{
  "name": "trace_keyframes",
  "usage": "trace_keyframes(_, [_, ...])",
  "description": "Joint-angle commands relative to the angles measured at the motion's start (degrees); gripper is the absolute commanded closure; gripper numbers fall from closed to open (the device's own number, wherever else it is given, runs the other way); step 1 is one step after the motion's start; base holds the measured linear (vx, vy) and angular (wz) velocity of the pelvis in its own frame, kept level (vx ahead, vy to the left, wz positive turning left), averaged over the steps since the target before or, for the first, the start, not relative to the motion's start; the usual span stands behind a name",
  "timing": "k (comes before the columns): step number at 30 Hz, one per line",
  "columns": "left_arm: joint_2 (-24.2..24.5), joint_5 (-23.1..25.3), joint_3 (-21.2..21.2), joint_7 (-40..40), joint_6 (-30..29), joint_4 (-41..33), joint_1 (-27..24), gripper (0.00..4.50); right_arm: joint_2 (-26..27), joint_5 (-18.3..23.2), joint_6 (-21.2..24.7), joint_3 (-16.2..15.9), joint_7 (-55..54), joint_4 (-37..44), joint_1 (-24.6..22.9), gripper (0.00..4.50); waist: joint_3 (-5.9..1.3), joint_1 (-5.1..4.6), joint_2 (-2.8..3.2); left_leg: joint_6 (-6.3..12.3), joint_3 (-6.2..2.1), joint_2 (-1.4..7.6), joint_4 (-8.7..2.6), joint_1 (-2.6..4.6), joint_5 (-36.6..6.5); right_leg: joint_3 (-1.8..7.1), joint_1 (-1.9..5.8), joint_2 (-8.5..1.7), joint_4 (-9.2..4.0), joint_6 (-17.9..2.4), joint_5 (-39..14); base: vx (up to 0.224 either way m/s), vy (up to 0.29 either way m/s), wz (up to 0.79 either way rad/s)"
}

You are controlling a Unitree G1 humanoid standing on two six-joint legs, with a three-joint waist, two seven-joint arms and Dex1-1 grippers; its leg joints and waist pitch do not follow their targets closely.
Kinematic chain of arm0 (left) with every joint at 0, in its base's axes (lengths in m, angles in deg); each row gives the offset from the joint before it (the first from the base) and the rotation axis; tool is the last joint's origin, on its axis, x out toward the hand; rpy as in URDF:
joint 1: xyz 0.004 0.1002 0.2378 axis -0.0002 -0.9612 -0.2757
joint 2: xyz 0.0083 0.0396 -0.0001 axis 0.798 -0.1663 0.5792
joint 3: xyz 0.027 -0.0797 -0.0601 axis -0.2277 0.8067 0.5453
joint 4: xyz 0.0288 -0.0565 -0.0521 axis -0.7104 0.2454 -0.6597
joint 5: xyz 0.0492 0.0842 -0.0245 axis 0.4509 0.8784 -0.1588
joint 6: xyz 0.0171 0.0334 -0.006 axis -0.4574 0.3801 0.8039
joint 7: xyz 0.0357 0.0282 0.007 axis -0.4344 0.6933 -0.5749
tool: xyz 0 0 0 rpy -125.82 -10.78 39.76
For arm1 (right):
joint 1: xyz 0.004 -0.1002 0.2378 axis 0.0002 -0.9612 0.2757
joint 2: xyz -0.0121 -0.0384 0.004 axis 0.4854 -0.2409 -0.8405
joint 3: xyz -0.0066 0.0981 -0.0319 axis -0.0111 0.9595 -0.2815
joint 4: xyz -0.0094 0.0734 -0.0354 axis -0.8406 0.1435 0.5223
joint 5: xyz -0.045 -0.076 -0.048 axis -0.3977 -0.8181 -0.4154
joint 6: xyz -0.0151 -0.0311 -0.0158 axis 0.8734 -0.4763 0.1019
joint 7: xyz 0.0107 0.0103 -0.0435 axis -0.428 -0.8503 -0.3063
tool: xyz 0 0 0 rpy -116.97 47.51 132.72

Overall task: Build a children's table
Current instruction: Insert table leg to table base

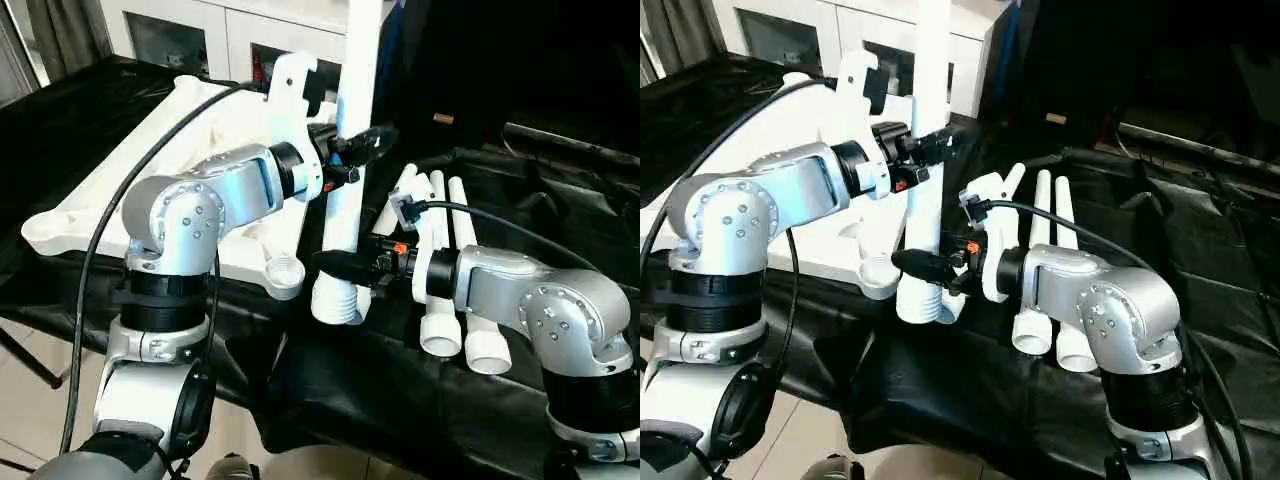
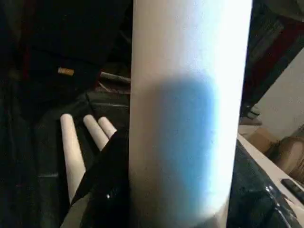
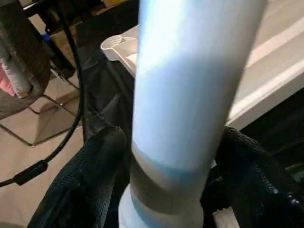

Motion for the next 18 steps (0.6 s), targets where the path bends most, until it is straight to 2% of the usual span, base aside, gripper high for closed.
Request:
trace_keyframes(1, [-0.1,-0.4,-1.1,-0.9,-0.5,-1.0,0.7,2.70,-0.3,0.5,0.9,0.6,0.0,-0.3,0.9,1.25,-4.42,0.11,0.08,-7.24,-1.06,2.19,-4.49,1.87,-11.8,2.36,1.81,-3.08,-4.16,-5.3,-9.2,0.000,0.000,0.00])
trace_keyframes(11, [0.0,-0.3,-1.7,-2.5,-0.7,-1.5,0.9,2.70,-0.1,0.8,1.1,0.6,0.5,-0.3,0.7,1.25,-4.50,0.12,0.10,-7.21,-1.05,2.19,-4.43,1.90,-11.6,2.34,1.89,-3.05,-4.06,-5.6,-8.6,0.000,0.000,0.00])
trace_keyframes(12, [-0.1,-0.2,-1.7,-2.6,-0.7,-1.4,1.0,2.70,-0.1,1.1,1.3,0.6,0.7,-0.2,0.6,1.54,-4.49,0.14,0.12,-7.21,-1.05,2.18,-4.44,1.91,-11.4,2.34,1.90,-3.01,-4.00,-5.8,-8.3,0.000,0.000,0.00])
trace_keyframes(15, [-0.2,-0.2,-1.5,-2.5,-0.6,-1.3,1.2,2.70,0.0,1.2,1.5,0.6,0.9,-0.2,0.5,1.62,-4.52,0.11,-0.01,-7.14,-1.03,2.17,-4.38,1.86,-11.3,2.35,1.95,-3.05,-3.99,-5.8,-8.1,0.000,0.000,0.00])
trace_keyframes(18, [-0.4,-0.3,-1.3,-2.5,-0.6,-1.1,1.3,2.70,0.0,1.2,1.6,0.5,0.9,-0.1,0.4,2.04,-4.54,0.18,0.07,-7.07,-1.01,2.17,-4.35,1.90,-10.9,2.35,1.96,-3.07,-3.95,-5.9,-8.0,0.000,0.000,0.00])
